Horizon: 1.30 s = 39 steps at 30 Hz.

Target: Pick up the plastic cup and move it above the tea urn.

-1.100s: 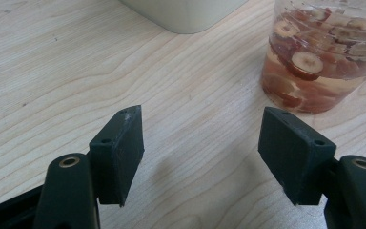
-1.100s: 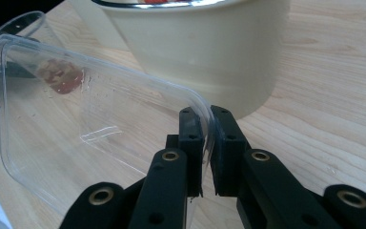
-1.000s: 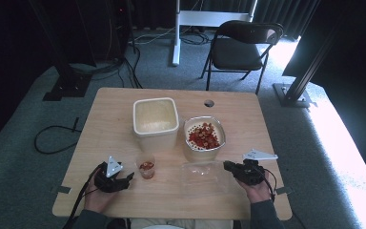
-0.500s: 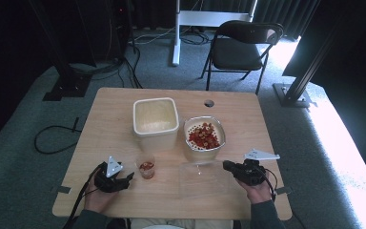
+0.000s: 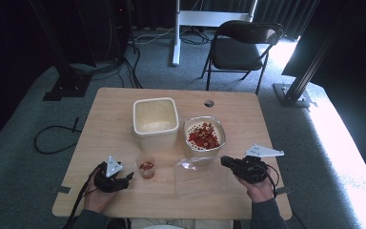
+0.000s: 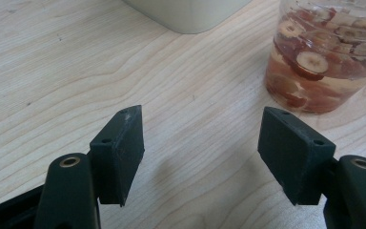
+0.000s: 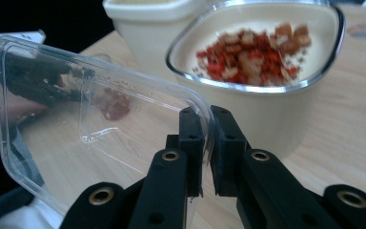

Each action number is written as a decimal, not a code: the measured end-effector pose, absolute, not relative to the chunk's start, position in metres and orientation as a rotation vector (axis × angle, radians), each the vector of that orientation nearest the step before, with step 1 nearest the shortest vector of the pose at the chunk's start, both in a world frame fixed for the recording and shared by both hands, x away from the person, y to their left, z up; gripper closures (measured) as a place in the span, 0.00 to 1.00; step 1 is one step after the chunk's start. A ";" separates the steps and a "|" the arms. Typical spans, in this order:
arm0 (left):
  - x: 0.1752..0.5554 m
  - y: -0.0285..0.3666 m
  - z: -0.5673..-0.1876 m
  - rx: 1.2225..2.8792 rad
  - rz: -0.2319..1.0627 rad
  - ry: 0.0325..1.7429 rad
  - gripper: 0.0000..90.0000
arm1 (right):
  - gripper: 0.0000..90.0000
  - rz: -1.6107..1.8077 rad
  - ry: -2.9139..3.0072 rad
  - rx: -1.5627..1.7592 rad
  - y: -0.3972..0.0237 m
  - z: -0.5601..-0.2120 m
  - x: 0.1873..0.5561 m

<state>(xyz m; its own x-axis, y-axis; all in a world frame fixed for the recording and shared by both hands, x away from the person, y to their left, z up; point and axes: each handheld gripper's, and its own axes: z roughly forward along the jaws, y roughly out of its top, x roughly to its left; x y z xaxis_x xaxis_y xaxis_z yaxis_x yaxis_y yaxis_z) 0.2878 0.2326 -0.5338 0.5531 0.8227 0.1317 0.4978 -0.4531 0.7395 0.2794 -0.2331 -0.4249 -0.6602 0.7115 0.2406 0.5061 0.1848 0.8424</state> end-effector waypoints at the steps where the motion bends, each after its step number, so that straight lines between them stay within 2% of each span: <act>1: 0.288 0.233 -0.534 2.133 0.641 1.059 0.37 | 0.94 1.473 2.247 1.168 -0.232 -0.421 0.279; 7: 0.288 0.232 -0.534 2.135 0.643 1.058 0.37 | 0.94 1.475 2.226 1.124 -0.222 -0.399 0.290; 17: 0.288 0.233 -0.533 2.136 0.653 1.058 0.37 | 0.94 1.474 2.160 1.116 -0.193 -0.364 0.334; 29: 0.287 0.234 -0.533 2.137 0.656 1.055 0.37 | 0.94 1.375 2.064 1.195 -0.159 -0.349 0.391; 39: 0.287 0.233 -0.533 2.141 0.655 1.051 0.37 | 0.94 1.268 1.958 1.233 -0.134 -0.338 0.418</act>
<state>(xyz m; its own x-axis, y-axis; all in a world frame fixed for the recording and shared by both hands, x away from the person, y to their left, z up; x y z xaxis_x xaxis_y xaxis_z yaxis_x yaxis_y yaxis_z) 0.2873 0.2335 -0.5331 0.5524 0.8208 0.1455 0.4925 -0.4622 0.7374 0.4184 -0.1345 -0.3378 -0.4663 0.8823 0.0636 0.4187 0.1568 0.8945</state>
